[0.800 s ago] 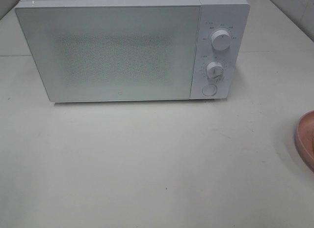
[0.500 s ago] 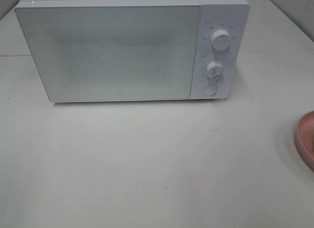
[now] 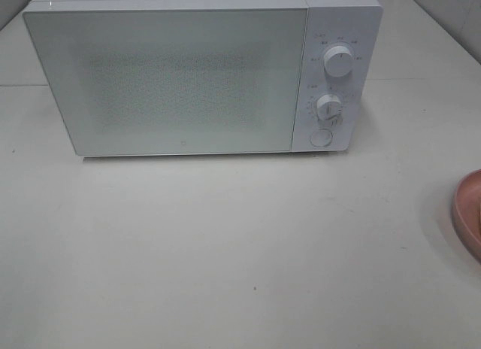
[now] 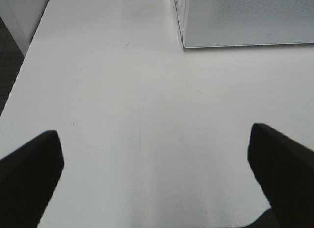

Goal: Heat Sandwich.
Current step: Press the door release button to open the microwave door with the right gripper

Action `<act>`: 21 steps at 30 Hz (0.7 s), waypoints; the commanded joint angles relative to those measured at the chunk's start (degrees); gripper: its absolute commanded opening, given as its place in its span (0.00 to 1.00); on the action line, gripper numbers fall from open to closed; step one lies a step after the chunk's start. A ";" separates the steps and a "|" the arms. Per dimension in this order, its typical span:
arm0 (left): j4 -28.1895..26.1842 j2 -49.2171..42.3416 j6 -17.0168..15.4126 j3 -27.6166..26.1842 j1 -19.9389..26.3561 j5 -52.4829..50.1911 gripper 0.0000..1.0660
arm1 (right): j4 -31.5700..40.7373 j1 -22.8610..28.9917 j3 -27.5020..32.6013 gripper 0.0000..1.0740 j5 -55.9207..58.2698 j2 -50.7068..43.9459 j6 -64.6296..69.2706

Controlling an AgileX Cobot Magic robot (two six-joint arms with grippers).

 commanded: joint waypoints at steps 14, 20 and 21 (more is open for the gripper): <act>0.00 -1.32 -0.23 0.06 0.11 -0.29 0.92 | 0.23 -0.17 -0.46 0.70 -13.46 13.52 0.46; 0.00 -1.32 -0.23 0.06 0.11 -0.29 0.92 | 0.23 -0.17 -0.46 0.70 -20.68 19.37 0.46; 0.00 -1.32 -0.23 0.06 0.11 -0.29 0.92 | 0.23 -0.17 -0.46 0.70 -20.68 19.37 0.46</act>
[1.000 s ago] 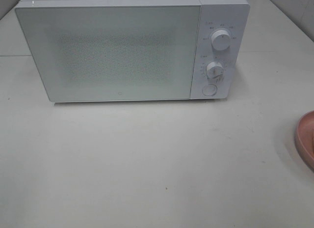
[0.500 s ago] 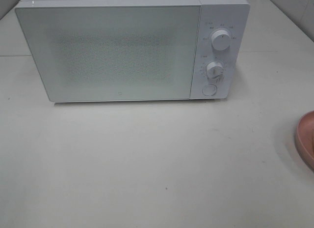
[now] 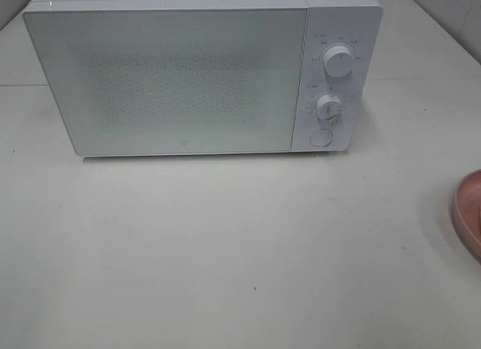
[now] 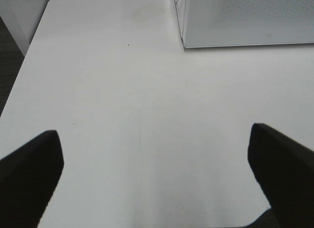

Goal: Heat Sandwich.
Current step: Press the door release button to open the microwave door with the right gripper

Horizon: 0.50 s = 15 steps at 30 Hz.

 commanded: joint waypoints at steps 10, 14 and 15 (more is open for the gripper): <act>0.00 -1.32 -0.23 0.06 0.11 -0.29 0.92 | 0.11 -0.17 -0.40 0.70 -12.38 10.89 0.46; 0.00 -1.32 -0.23 0.06 0.11 -0.29 0.92 | 0.06 -0.17 -0.40 0.70 -16.62 15.64 0.40; 0.00 -1.32 -0.23 0.06 0.11 -0.29 0.92 | 0.06 -0.17 -0.40 0.70 -16.62 15.64 0.40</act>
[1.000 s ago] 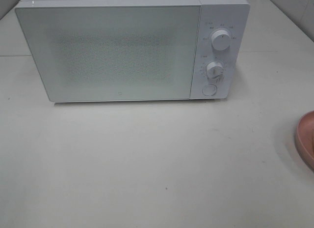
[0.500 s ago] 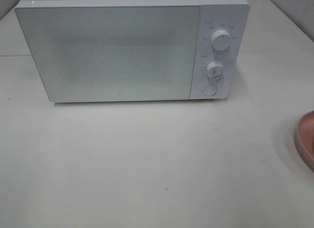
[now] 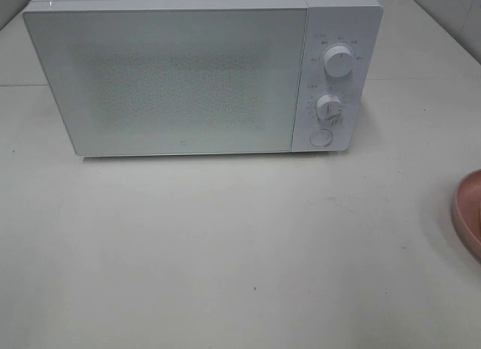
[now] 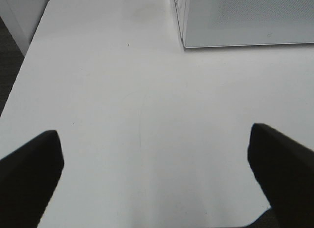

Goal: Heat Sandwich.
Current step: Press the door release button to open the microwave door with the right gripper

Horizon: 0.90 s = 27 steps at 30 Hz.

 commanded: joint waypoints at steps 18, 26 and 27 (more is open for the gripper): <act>0.00 -1.32 -0.23 0.06 0.11 -0.29 0.92 | -0.40 -0.17 -0.40 0.70 -20.68 20.40 0.46; 0.00 -1.32 -0.23 0.06 0.11 -0.29 0.92 | -0.34 -0.17 -0.40 0.70 -34.95 32.09 0.46; 0.00 -1.32 -0.23 0.06 0.11 -0.29 0.92 | -0.34 -0.11 -0.40 0.70 -39.02 35.07 0.46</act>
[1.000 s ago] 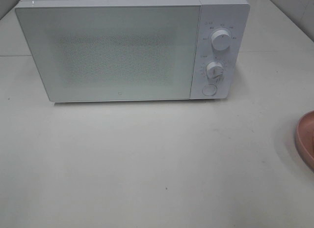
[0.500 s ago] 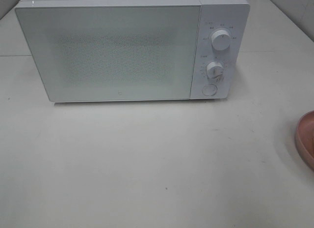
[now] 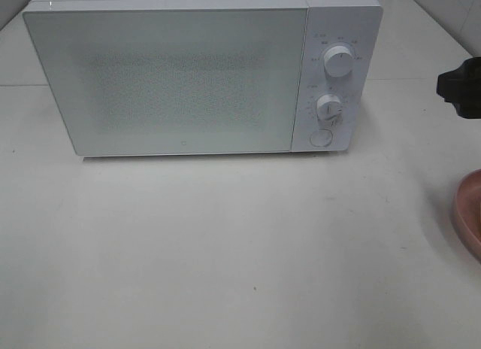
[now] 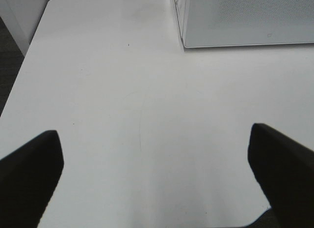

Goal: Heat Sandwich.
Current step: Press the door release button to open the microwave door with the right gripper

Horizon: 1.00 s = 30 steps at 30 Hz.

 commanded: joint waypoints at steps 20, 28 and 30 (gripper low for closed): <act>0.00 -1.32 -0.23 0.06 0.11 -0.29 0.92 | 24.29 11.52 11.46 0.70 -53.97 19.25 -18.85; 0.00 -1.32 -0.23 0.06 0.11 -0.29 0.92 | 34.32 23.49 13.12 0.70 -59.07 23.95 -18.85; 0.00 -1.32 -0.23 0.06 0.11 -0.29 0.92 | 35.12 24.87 13.12 0.70 -59.53 24.58 -18.85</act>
